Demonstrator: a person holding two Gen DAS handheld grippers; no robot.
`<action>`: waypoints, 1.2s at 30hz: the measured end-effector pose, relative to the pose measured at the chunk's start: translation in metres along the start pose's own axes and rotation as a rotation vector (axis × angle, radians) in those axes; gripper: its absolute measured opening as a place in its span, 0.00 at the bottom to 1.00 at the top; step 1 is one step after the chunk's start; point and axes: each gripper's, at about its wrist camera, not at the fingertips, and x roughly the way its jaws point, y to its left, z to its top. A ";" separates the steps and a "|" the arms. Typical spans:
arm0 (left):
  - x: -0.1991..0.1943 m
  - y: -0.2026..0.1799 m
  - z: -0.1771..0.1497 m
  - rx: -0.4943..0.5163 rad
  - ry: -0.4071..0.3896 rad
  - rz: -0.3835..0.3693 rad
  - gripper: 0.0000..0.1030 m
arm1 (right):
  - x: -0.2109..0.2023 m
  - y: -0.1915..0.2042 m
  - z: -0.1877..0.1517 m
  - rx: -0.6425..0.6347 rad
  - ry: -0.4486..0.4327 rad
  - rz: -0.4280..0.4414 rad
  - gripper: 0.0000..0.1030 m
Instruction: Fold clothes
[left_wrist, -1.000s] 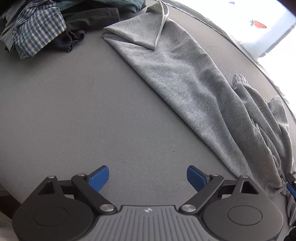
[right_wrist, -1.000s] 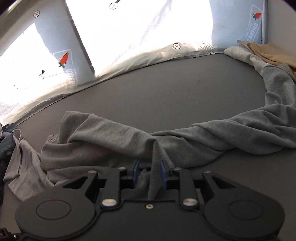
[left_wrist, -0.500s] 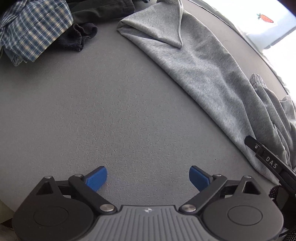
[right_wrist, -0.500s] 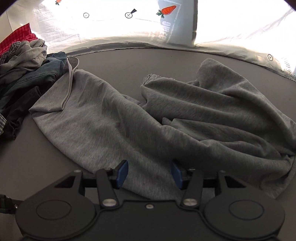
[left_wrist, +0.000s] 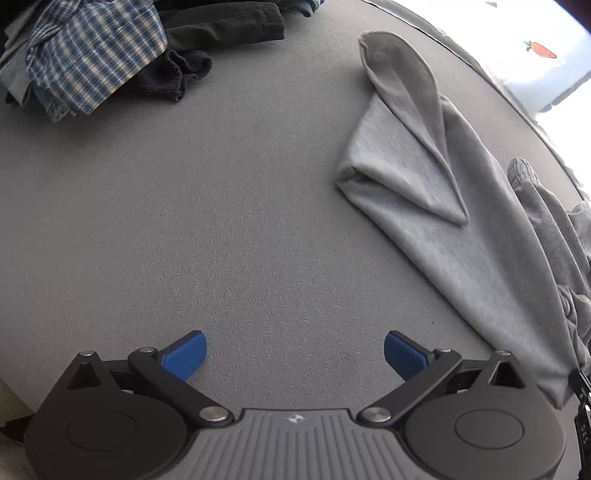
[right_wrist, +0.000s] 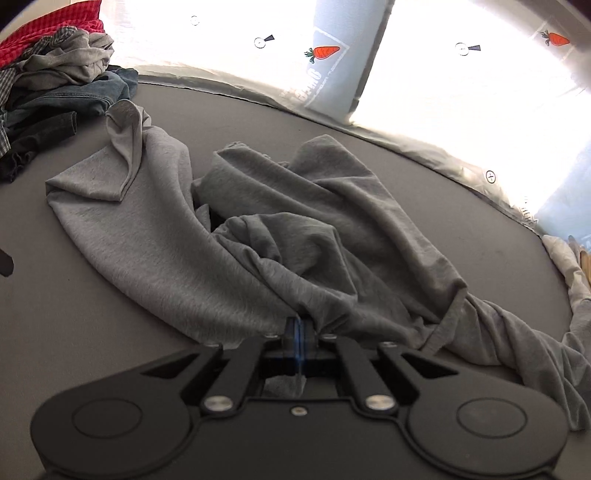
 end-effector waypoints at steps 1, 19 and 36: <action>-0.002 -0.001 -0.007 -0.029 -0.009 0.006 0.98 | -0.001 -0.017 -0.011 -0.004 0.000 -0.026 0.00; 0.005 -0.070 -0.087 0.074 -0.008 0.165 1.00 | -0.009 -0.250 -0.133 0.899 0.091 -0.089 0.44; 0.003 -0.075 -0.102 0.077 -0.029 0.176 1.00 | 0.032 -0.148 -0.107 0.660 0.144 -0.102 0.00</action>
